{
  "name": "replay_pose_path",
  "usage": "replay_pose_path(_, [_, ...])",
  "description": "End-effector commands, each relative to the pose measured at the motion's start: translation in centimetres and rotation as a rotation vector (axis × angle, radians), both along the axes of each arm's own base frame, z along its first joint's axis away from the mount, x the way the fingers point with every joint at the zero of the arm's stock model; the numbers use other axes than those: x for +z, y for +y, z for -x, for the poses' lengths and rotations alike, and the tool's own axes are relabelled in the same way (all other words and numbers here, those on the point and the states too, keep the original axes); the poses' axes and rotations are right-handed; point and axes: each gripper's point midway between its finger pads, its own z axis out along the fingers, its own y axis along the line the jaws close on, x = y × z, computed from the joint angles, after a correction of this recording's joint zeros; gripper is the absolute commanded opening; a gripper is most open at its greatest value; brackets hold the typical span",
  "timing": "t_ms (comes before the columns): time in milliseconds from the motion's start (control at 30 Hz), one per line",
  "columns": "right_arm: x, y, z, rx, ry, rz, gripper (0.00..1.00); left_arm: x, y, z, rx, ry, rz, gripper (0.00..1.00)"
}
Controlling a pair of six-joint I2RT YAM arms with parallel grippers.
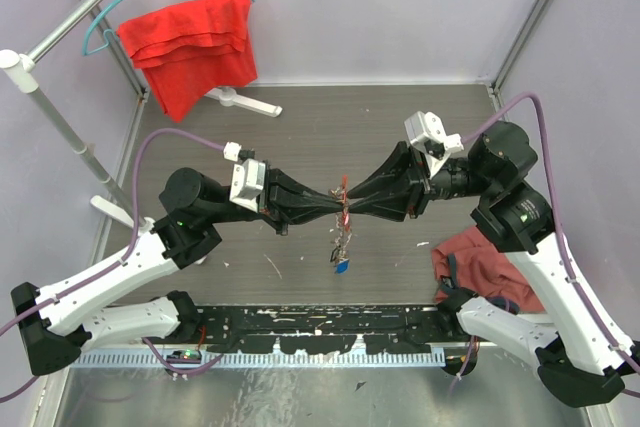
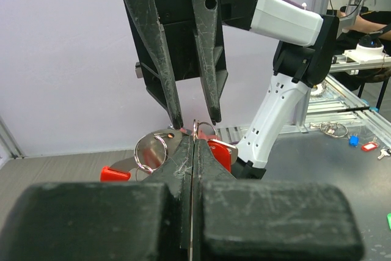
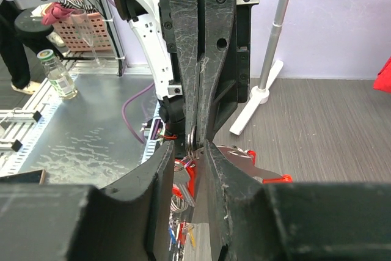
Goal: Put the keys on the keyring
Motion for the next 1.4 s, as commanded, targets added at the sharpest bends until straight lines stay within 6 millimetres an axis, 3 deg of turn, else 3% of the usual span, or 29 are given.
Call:
replay_pose_path(0, [0.4,0.2,0.3,0.020,-0.016,-0.017,0.31,2.9,0.6,0.1,0.017,-0.048,0.073,0.00])
replay_pose_path(433, [-0.4,0.5,-0.1,0.019,0.000,0.001,0.28,2.9,0.5,-0.2,0.031,-0.041,0.069,0.00])
replay_pose_path(667, [-0.4,0.5,-0.2,0.009,0.000,0.002,0.13,2.8,0.3,-0.4,0.032,-0.035,0.065,0.00])
replay_pose_path(733, [-0.6,0.4,-0.3,-0.002,0.000,0.021,0.06,2.6,0.2,-0.8,0.052,-0.016,0.047,0.06])
replay_pose_path(800, [-0.9,0.2,-0.3,-0.016,-0.008,0.050,0.01,2.2,0.3,-1.1,0.073,-0.012,0.018,0.21])
replay_pose_path(933, [-1.5,-0.2,-0.5,-0.034,-0.013,0.112,0.01,1.5,0.9,-1.7,0.127,-0.020,-0.022,0.38])
replay_pose_path(1367, [-4.7,-0.9,-2.6,-0.157,0.044,0.365,0.01,-2.0,1.8,-2.7,0.211,-0.007,-0.204,0.41])
